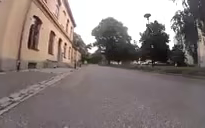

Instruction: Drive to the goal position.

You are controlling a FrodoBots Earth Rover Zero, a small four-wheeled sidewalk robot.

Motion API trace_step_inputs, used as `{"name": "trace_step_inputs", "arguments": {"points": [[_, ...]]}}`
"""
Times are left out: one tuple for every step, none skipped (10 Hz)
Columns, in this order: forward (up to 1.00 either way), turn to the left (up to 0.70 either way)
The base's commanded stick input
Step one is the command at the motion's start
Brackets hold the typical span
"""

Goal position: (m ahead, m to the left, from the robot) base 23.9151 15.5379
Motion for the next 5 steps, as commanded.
{"name": "trace_step_inputs", "arguments": {"points": [[0.70, 0.00], [0.70, 0.00], [0.70, 0.00], [0.70, 0.00], [0.70, 0.00]]}}
